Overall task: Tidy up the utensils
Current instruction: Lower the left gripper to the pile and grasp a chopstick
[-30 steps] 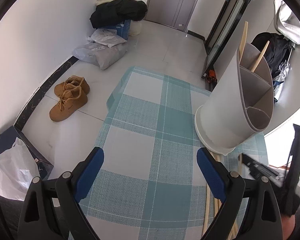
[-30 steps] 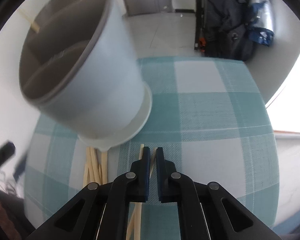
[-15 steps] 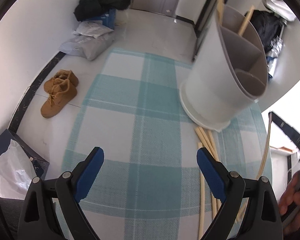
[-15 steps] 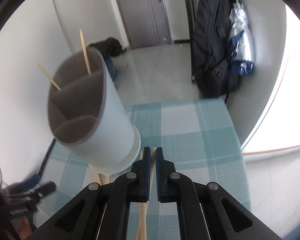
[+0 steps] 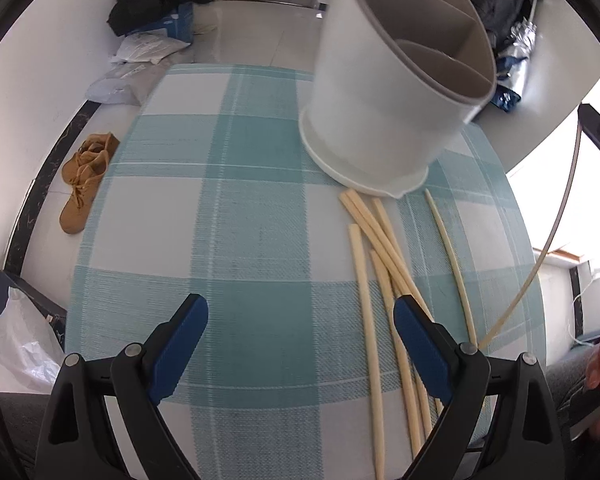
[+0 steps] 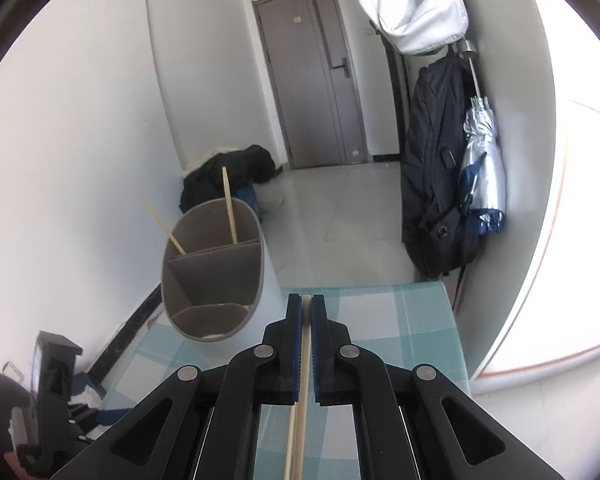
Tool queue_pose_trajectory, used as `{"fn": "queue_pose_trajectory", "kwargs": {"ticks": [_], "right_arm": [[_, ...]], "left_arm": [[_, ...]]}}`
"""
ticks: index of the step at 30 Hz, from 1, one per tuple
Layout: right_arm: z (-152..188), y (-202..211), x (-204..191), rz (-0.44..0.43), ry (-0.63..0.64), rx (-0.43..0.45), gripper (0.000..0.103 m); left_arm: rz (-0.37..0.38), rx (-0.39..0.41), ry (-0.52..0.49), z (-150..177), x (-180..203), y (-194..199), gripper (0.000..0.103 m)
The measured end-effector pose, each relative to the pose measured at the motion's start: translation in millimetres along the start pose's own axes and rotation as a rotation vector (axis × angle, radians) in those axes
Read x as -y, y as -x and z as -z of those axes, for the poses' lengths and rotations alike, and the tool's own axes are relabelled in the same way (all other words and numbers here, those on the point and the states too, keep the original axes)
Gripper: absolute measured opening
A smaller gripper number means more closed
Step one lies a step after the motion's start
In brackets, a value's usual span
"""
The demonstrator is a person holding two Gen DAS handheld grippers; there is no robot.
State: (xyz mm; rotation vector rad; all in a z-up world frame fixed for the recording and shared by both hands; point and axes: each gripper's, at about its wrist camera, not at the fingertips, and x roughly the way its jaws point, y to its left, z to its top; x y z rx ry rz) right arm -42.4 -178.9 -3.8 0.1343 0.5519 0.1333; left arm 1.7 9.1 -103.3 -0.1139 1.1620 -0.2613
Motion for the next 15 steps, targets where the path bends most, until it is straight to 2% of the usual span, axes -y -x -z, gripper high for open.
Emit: {"fn": "queue_pose_trajectory", "kwargs": {"ticks": [5,9,12,15], "right_arm": [[-1.6,4.9,18.0,-0.011,-0.056,0.017,0.003],[-3.7,14.7,25.6,-0.026,-0.082,0.04,0.003],[-2.6,19.9,31.6,-0.037,-0.104,0.048,0.003],[-0.9,21.2,37.2,-0.039,-0.124,0.041,0.003]], "left_arm": [[-0.048,-0.045,-0.018,1.8,5.2,-14.7,0.091],[-0.096,-0.033,-0.05,-1.1,10.9,-16.8,0.091],[-0.164,-0.026,-0.079,-4.6,14.7,-22.4,0.091],[-0.159,-0.012,-0.075,-10.5,13.2,-24.6,0.091]]}}
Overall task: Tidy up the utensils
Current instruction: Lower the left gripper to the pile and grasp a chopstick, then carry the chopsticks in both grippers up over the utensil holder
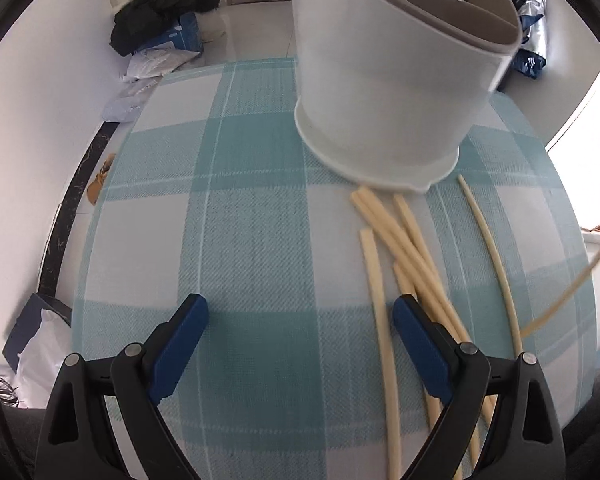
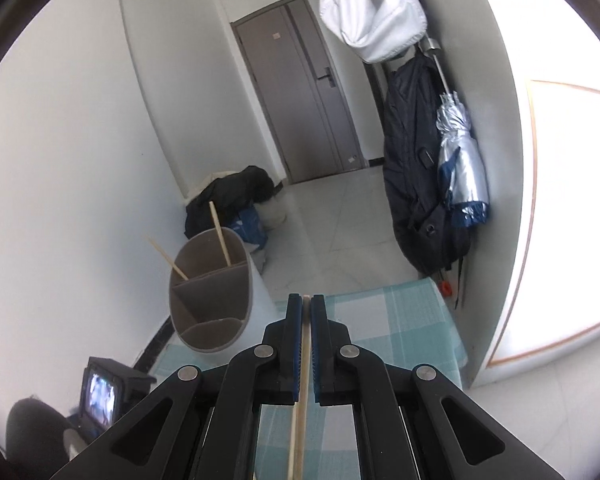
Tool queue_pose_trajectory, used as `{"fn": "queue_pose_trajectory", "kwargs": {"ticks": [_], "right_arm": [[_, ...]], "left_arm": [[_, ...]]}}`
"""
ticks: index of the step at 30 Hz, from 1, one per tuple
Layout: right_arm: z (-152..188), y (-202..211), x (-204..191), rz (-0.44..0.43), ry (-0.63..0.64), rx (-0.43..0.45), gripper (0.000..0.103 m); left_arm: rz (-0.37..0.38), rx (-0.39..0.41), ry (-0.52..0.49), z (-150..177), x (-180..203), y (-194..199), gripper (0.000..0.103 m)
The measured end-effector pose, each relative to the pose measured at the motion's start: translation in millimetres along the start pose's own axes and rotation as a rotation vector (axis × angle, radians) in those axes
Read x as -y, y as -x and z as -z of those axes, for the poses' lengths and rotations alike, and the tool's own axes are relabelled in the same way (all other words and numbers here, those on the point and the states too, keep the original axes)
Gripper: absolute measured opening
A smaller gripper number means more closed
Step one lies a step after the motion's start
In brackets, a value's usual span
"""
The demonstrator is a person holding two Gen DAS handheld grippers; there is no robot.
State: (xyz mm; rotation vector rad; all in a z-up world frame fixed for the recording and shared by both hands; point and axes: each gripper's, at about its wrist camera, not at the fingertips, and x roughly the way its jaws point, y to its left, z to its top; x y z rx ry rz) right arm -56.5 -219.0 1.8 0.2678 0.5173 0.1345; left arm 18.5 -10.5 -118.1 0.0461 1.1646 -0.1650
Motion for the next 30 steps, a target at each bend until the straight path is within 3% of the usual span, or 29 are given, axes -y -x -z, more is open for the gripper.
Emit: {"fn": "queue_pose_trajectory", "kwargs": {"ticks": [3,6,9,10,11,19,24,30], "right_arm": [[1.6,2.6,5.4,-0.006,-0.018,-0.004,0.003],[2.2,4.3,10.1,-0.011,-0.025,-0.003,0.003],[2.1,4.8,13.9,-0.016,-0.032,-0.005,0.003],[2.2,5.1,15.3,-0.017,-0.035,-0.005,0.003],[2.4,5.4,16.8,-0.018,-0.041,-0.006,0.003],[-0.6,13.7,18.1,-0.041,-0.056,0.001,0.003],[0.5,20.6,10.1,-0.05,-0.022,0.011,0.003],[4.8,28.1,-5.3,-0.055,0.035,0.023,0.003]], "left_arm": [[-0.007,0.006,-0.003,-7.2,0.5,-2.4,0.087],[0.004,0.012,-0.013,-11.1,3.6,-2.8,0.068],[0.032,0.004,-0.06,-12.9,12.2,-1.0,0.035],[0.046,-0.012,-0.097,-12.6,18.2,0.7,0.016],[0.055,-0.023,-0.108,-13.0,21.5,0.2,0.005],[0.096,0.007,-0.045,-9.3,9.2,6.8,0.002],[0.14,0.146,0.015,-10.7,2.5,40.0,0.002],[0.202,0.314,0.016,-7.3,-1.7,86.8,0.002]]}}
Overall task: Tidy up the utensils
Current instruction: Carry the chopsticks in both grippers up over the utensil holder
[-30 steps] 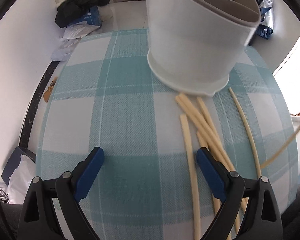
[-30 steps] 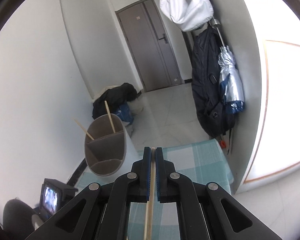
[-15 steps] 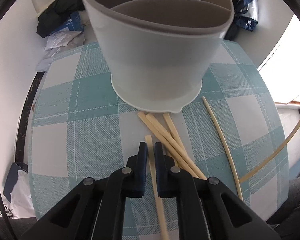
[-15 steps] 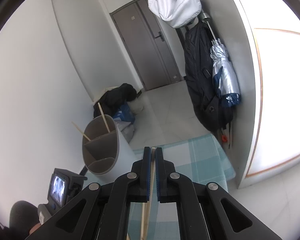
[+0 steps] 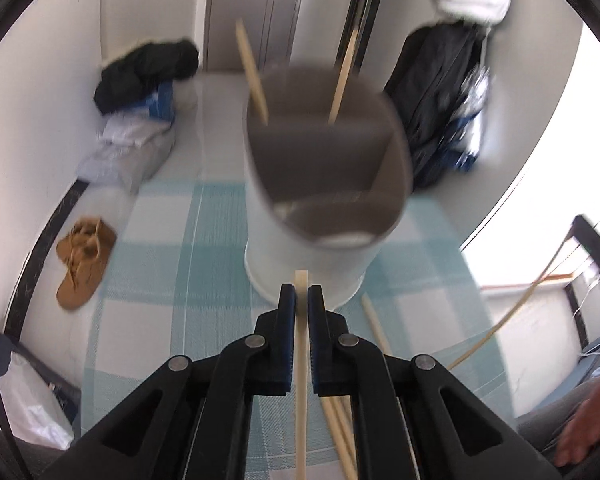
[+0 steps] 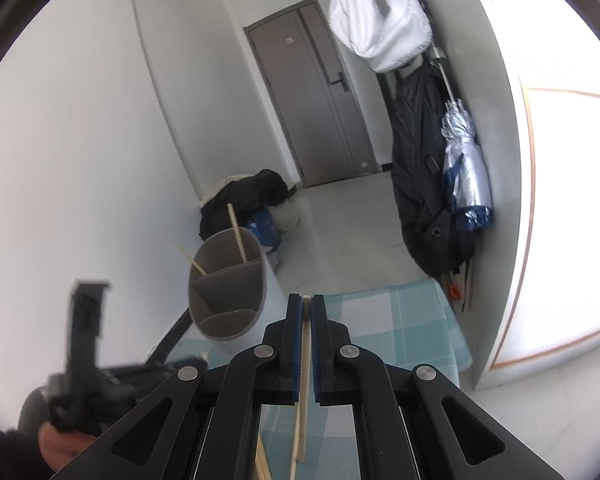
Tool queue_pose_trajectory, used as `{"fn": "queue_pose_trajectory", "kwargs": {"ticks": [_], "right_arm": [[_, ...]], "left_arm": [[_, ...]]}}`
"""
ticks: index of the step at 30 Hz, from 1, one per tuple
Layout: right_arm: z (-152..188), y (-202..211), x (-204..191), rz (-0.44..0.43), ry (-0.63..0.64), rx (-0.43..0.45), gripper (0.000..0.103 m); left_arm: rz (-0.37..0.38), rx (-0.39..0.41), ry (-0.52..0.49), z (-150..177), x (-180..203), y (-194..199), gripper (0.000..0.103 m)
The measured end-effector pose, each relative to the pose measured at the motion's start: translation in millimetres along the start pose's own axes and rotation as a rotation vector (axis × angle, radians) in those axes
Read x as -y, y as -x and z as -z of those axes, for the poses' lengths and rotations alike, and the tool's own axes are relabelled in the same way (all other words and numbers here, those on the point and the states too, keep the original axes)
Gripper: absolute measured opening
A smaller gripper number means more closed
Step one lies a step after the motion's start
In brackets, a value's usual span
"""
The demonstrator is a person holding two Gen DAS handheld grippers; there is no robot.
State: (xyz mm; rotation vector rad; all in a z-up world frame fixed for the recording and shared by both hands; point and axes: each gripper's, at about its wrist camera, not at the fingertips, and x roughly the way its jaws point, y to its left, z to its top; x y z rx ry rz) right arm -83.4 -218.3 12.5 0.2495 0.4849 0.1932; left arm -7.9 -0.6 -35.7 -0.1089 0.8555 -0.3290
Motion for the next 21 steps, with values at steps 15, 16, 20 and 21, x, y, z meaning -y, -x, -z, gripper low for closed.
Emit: {"fn": "queue_pose_trajectory", "kwargs": {"ticks": [15,16,20,21], "right_arm": [[5.0,19.7,-38.8,0.007,0.119,0.049,0.003],[5.5,19.8,-40.5,0.008,0.123,0.047,0.003],[5.0,17.7,-47.1,0.006,0.135,0.04,0.003],[4.8,17.8,-49.6,0.004,0.14,0.04,0.003]], "left_arm": [[0.078,0.165,-0.062,-11.4,16.3,43.0,0.002],[0.069,0.16,-0.075,-12.2,18.3,42.1,0.002],[0.066,0.133,-0.091,-15.4,22.2,44.2,0.002],[0.061,0.127,-0.092,-15.1,22.2,45.2,0.002]]}}
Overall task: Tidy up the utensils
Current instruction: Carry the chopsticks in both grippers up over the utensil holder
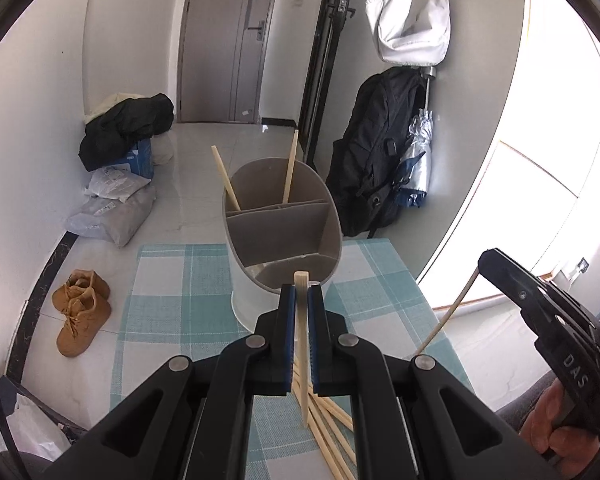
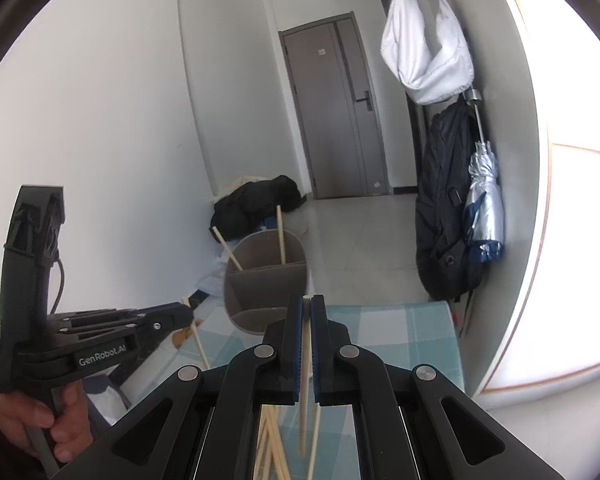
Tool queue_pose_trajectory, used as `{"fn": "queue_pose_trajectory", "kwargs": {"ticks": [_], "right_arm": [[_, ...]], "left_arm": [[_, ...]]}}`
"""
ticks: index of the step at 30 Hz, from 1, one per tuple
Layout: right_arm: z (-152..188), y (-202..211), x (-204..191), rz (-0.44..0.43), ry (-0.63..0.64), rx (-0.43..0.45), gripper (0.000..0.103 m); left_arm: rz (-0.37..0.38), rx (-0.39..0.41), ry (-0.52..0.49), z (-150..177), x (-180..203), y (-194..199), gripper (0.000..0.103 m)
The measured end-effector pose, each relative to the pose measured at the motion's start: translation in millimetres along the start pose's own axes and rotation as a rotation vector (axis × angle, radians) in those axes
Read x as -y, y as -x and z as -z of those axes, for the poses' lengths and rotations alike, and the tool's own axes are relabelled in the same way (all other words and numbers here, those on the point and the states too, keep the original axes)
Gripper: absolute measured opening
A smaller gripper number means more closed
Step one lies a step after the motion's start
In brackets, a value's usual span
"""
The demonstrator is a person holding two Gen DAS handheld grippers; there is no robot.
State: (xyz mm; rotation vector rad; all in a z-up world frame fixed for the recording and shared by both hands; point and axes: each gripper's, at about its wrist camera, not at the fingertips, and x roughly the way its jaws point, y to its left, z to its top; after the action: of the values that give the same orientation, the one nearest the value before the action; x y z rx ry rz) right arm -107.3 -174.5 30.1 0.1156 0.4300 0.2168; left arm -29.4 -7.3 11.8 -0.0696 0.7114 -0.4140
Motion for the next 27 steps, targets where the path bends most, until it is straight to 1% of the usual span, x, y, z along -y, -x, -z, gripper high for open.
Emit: {"fn": "queue_pose_trajectory", "kwargs": {"ticks": [7,9,15,21,27], "right_arm": [[-1.7,-3.7,-16.1,-0.016,0.04,-0.009,0.003],[-1.3,-5.6,-18.5,-0.017,0.048,-0.012,0.003],[-0.9,-9.7,-19.5,-0.018,0.035,-0.022,0.003],[-8.6,-8.1,-16.3,-0.026,0.009,-0.009,0.003],[-20.8,-8.2,-18.1,-0.029,0.012,0.002,0.003]], "left_arm": [[0.019,-0.041,0.001,-3.3,0.6,1.9,0.002],[0.012,-0.049,-0.007,-3.6,1.8,1.8,0.002],[0.028,-0.066,-0.014,-5.5,2.2,3.6,0.002],[0.063,-0.05,-0.017,-11.9,-0.9,11.1,0.002],[0.09,-0.032,-0.041,-28.6,2.1,22.5,0.002]]}}
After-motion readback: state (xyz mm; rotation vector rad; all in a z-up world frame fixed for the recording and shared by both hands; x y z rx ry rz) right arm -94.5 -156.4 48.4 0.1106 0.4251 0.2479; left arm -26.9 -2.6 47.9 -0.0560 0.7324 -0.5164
